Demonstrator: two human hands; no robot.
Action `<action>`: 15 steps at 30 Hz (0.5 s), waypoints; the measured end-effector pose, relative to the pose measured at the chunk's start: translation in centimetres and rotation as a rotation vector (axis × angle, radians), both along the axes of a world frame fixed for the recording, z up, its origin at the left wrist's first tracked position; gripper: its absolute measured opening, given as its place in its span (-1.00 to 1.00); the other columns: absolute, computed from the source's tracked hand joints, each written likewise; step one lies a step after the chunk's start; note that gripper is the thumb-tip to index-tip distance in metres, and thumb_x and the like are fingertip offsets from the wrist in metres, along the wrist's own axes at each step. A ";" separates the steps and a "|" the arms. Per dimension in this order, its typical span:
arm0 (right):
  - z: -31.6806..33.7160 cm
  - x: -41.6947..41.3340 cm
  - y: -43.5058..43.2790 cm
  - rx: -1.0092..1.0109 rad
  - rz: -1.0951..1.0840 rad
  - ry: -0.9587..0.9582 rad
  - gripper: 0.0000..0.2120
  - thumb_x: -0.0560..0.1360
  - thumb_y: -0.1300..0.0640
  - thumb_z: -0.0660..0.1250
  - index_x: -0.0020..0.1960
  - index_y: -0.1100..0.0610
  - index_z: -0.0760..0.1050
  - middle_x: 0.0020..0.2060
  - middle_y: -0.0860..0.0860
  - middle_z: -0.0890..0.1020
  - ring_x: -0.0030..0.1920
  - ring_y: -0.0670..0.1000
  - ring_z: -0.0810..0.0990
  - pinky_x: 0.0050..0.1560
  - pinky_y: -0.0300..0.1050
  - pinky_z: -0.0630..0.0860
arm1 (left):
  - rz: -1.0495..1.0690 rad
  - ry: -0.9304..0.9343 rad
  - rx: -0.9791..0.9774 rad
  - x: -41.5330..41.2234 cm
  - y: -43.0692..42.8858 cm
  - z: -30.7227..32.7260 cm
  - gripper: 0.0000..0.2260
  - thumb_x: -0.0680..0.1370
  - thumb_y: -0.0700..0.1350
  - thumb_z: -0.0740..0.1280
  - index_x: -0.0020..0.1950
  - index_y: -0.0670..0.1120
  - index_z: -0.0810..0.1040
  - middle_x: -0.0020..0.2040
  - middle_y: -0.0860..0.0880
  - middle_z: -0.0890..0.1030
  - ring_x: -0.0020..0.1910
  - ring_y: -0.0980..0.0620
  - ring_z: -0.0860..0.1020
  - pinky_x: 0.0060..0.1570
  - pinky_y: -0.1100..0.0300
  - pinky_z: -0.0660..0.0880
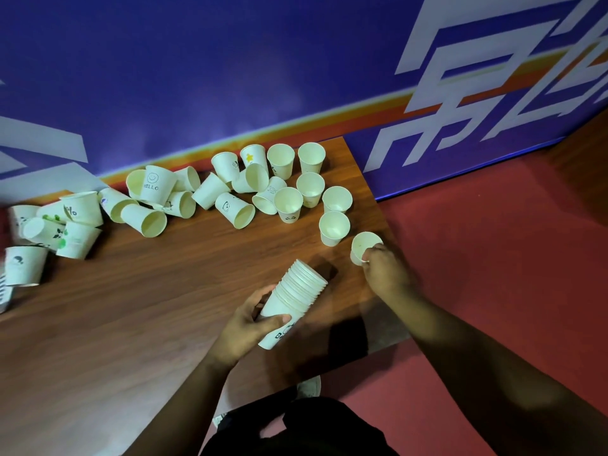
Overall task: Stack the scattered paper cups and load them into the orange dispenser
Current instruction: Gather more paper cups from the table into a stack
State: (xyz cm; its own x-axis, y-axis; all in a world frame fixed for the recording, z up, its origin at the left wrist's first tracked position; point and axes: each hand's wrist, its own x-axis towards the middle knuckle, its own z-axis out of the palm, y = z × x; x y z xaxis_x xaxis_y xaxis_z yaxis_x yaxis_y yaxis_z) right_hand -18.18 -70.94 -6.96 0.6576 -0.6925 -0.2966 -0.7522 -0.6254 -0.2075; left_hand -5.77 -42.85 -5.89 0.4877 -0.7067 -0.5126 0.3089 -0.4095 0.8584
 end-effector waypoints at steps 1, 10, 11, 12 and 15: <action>-0.1 -0.1 0.0 -0.018 0.007 -0.002 -0.79 0.54 0.16 0.29 0.12 0.18 0.59 0.11 0.10 0.58 0.08 0.15 0.61 0.01 -0.04 0.54 | 0.009 0.003 0.003 0.0 0.2 0.0 -0.50 0.48 -0.29 0.50 0.36 0.05 0.51 0.19 0.01 0.68 0.15 0.01 0.65 0.04 0.20 0.60; 5.6 1.2 3.3 0.394 -0.214 -0.707 -0.89 0.50 0.24 0.40 0.02 0.19 0.63 -0.13 -0.02 0.67 -0.11 -0.11 0.63 -0.11 -0.34 0.49 | 0.062 -0.023 0.021 0.9 2.2 0.1 -0.49 0.44 -0.18 0.57 0.28 0.20 0.54 0.16 -0.01 0.68 0.14 0.02 0.65 0.03 0.17 0.60; 6.4 1.8 3.9 0.446 -0.189 -0.726 -0.89 0.49 0.26 0.41 0.02 0.19 0.64 -0.17 -0.06 0.66 -0.16 -0.19 0.61 -0.13 -0.37 0.48 | 0.063 -0.032 0.012 1.1 2.6 0.2 -0.47 0.41 -0.14 0.60 0.29 0.22 0.54 0.18 -0.01 0.67 0.15 0.02 0.65 0.08 0.13 0.60; 7.1 2.3 4.6 0.501 -0.143 -0.723 -0.88 0.49 0.28 0.41 0.02 0.19 0.65 -0.22 -0.10 0.64 -0.22 -0.24 0.59 -0.15 -0.38 0.46 | 0.063 -0.035 -0.001 1.3 3.0 0.3 -0.45 0.38 -0.08 0.62 0.31 0.21 0.55 0.20 -0.02 0.67 0.17 0.00 0.64 0.13 0.09 0.59; 8.2 3.7 7.7 0.668 0.033 -0.613 -0.85 0.50 0.29 0.38 0.05 0.22 0.65 -0.32 -0.21 0.58 -0.33 -0.30 0.54 -0.21 -0.40 0.41 | 0.077 -0.018 -0.053 1.5 4.0 0.8 -0.37 0.30 -0.03 0.61 0.35 0.11 0.54 0.21 -0.09 0.67 0.20 -0.09 0.63 0.18 0.05 0.58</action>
State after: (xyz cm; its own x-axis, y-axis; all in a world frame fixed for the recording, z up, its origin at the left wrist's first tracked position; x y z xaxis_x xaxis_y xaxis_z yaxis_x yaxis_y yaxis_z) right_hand -14.51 -63.22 1.22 0.8489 -0.4799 -0.2213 -0.3744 -0.2506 -0.8928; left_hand -4.29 -38.86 -5.12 0.5500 -0.6929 -0.4663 0.3221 -0.3391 0.8839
